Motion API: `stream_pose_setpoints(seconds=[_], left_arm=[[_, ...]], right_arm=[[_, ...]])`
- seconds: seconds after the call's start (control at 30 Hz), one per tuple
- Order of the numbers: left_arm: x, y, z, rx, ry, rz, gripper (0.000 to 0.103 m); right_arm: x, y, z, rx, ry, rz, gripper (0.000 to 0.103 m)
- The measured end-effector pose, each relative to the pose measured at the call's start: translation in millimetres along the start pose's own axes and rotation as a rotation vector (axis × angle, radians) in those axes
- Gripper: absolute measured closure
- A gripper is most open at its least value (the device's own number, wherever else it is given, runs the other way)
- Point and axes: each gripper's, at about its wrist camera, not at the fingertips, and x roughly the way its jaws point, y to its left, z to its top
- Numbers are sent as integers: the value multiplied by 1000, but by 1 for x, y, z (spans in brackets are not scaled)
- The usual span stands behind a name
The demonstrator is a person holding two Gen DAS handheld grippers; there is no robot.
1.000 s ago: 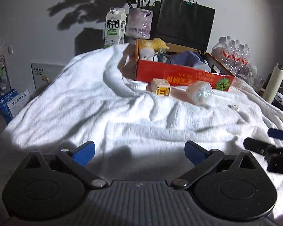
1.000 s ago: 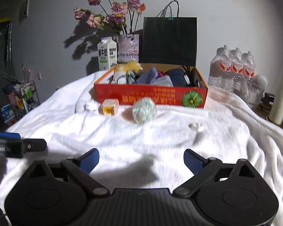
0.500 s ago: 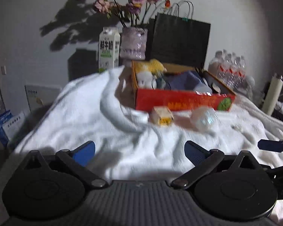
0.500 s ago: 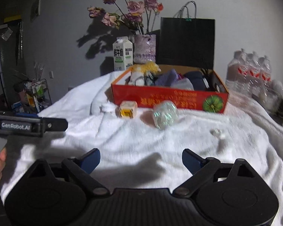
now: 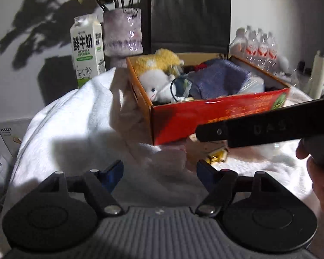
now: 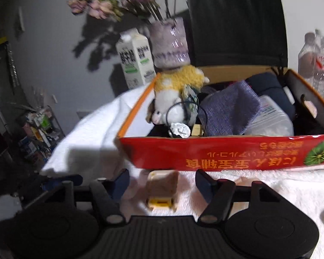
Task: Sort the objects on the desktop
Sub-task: 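Grasp the yellow cube charger with the right tool while the left tool grasps the white cap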
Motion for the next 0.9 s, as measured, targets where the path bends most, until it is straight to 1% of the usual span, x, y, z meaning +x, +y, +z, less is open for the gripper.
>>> stream_pose_setpoints(seconds=[0.03, 0.07, 0.1, 0.13, 0.17, 0.2, 0.23, 0.3, 0.33, 0.37, 0.4, 0.47, 0.53, 0.57, 0.6, 0.67, 0.7, 0.73, 0.77, 0.8, 0.9], left_arm=[[6, -1, 2, 9, 3, -5, 26], [12, -2, 5, 18, 10, -20, 28], [18, -4, 8, 23, 22, -31, 35], [23, -5, 10, 27, 36, -35, 41], [27, -7, 12, 32, 56, -37, 56], [32, -8, 12, 33, 84, -35, 62], [36, -8, 12, 25, 111, -31, 62], [32, -9, 9, 12, 103, -19, 62], [28, -9, 8, -4, 99, -18, 63], [21, -8, 7, -21, 89, -17, 63], [14, -9, 7, -30, 77, -5, 63], [-6, -14, 7, -28, 33, 20, 63], [-28, -17, 5, -48, 1, 45, 63], [-39, -17, 4, -67, -8, 62, 63], [-52, -16, 1, -98, -21, 81, 63], [-78, -12, -8, -175, -48, 102, 63], [-90, -11, -12, -206, -58, 112, 63], [-101, -10, -18, -231, -71, 122, 63], [-110, -9, -24, -251, -82, 130, 63], [-118, -8, -28, -270, -87, 136, 63], [-128, -6, -36, -302, -81, 139, 63]], right_arm=[[5, 0, 1, -3, 18, -3, 42], [10, -1, 1, -2, 32, -2, 45], [14, -3, 1, 4, 46, 0, 56], [18, -4, 0, 12, 67, 5, 62], [20, -6, -1, 24, 74, 36, 63], [21, -7, -1, 36, 78, 46, 63], [20, -6, -1, 32, 82, 45, 64], [15, -5, -1, 27, 93, 32, 64], [10, -4, -1, 25, 95, 17, 79], [4, -4, -1, 16, 73, -2, 94], [-5, -4, 0, 11, 44, -9, 103], [-24, -8, 2, 20, 20, 7, 103], [-45, -7, 0, -19, -22, 17, 103], [-52, -6, -2, -48, -33, 23, 102], [-58, -5, -5, -74, -39, 41, 98], [-63, -8, -10, -74, -50, 46, 77], [-62, -10, -13, -74, -50, 44, 49], [-59, -11, -15, -78, -52, 57, 30], [-54, -11, -16, -94, -51, 76, 29], [-47, -9, -15, -125, -41, 85, 31], [-13, 3, -13, -225, 19, 40, 31]])
